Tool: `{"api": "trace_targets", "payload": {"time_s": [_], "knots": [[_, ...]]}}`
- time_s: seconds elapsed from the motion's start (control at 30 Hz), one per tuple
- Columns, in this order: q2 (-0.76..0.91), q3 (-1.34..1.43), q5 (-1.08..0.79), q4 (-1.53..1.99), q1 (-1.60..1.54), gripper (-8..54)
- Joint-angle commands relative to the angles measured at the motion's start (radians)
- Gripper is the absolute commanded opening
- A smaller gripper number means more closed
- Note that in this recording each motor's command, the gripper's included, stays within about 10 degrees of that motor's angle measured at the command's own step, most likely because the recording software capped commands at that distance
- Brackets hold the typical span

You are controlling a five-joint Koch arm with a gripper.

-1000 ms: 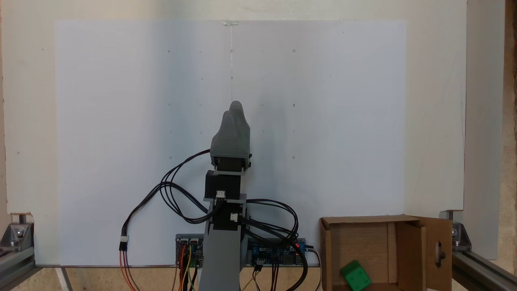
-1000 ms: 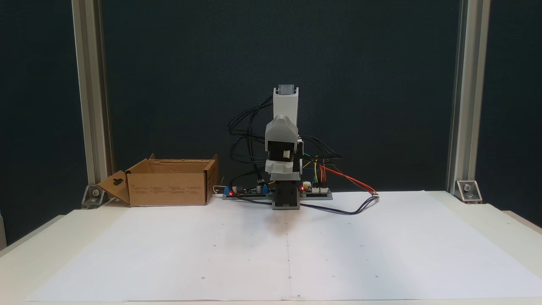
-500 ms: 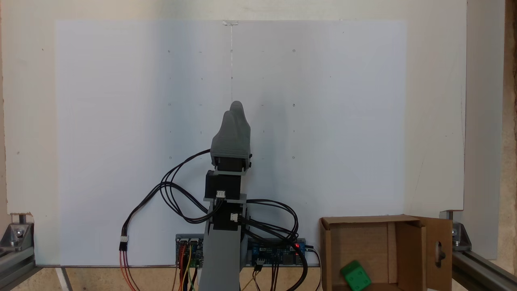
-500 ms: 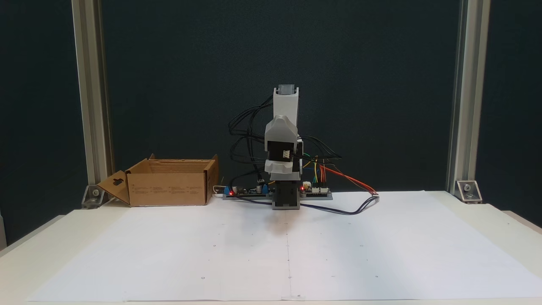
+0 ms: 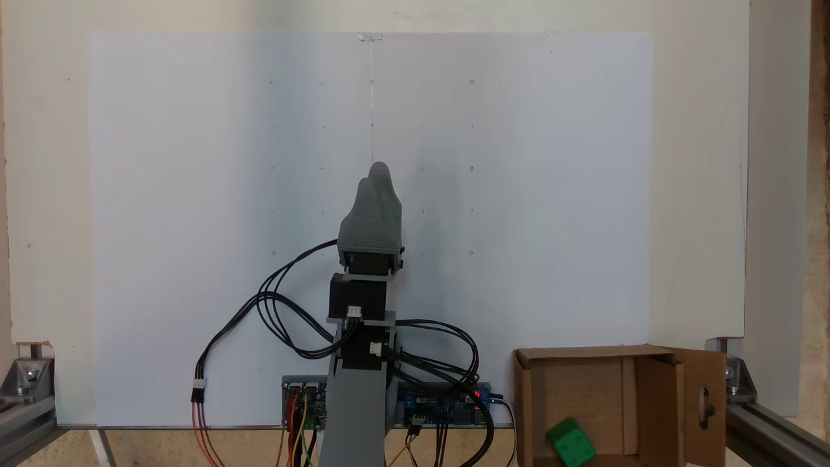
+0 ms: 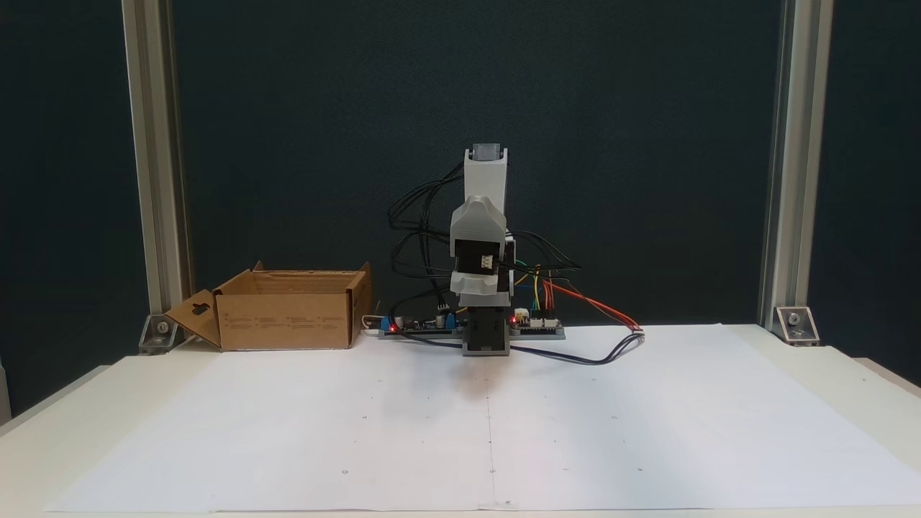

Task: Grasp a green dice and put it in the bin.

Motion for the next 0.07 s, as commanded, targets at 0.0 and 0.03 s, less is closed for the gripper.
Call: {"api": "trace_targets", "payload": {"time_s": [0.0,0.03], "knots": [[0.104,0.052,0.020,-0.043,0.000,44.6],[0.104,0.052,0.020,-0.043,0.000,44.6]]}}
